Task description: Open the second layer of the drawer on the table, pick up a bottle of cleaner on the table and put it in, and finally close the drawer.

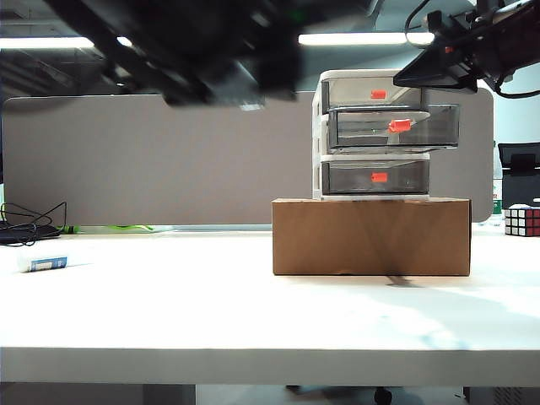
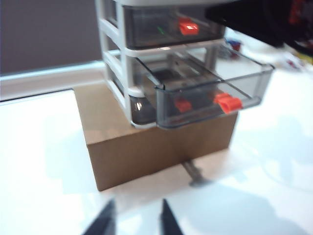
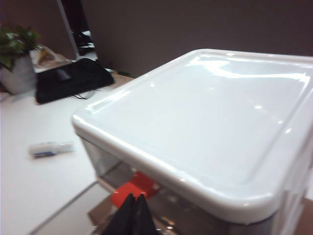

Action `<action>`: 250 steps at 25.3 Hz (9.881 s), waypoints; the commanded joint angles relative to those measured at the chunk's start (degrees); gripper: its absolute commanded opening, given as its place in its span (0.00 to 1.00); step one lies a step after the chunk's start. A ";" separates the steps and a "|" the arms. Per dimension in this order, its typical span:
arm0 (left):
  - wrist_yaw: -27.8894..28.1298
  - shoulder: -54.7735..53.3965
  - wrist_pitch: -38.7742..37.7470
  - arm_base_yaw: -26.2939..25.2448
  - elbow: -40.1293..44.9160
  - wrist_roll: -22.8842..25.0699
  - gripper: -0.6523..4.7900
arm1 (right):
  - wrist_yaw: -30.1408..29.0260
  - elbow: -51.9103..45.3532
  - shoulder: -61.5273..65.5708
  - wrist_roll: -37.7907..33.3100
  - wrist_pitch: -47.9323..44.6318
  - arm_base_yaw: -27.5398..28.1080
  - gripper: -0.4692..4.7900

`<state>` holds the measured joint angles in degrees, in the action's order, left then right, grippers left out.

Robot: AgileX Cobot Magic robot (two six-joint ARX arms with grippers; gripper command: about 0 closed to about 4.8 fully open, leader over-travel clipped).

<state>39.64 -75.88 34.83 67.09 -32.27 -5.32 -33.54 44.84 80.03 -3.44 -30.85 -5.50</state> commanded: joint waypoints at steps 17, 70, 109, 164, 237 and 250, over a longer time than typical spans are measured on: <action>-67.34 23.17 -29.09 -63.17 -0.46 17.62 0.21 | -10.21 0.33 -4.98 -9.01 5.18 -0.09 0.08; -84.39 -38.84 -22.97 -83.06 -27.52 41.35 0.68 | -10.93 0.31 -4.96 0.48 19.52 -4.24 0.08; -97.63 -18.86 -21.90 -68.15 -27.63 36.39 0.17 | -9.42 0.42 -18.99 0.48 23.93 -3.41 0.08; -58.27 -27.28 -31.36 -24.61 -48.85 13.42 0.48 | -6.60 0.39 -37.35 1.18 38.73 5.70 0.08; -50.01 -32.04 7.74 -26.77 -30.82 21.18 0.11 | -1.07 25.51 10.88 0.70 28.24 0.72 0.08; -49.22 -33.64 11.08 -26.84 -31.85 21.18 0.11 | -1.42 25.49 10.82 0.98 27.58 0.72 0.08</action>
<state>-9.72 -109.54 44.82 40.27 -63.75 15.79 -34.63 70.63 90.56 -2.52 -5.72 -4.69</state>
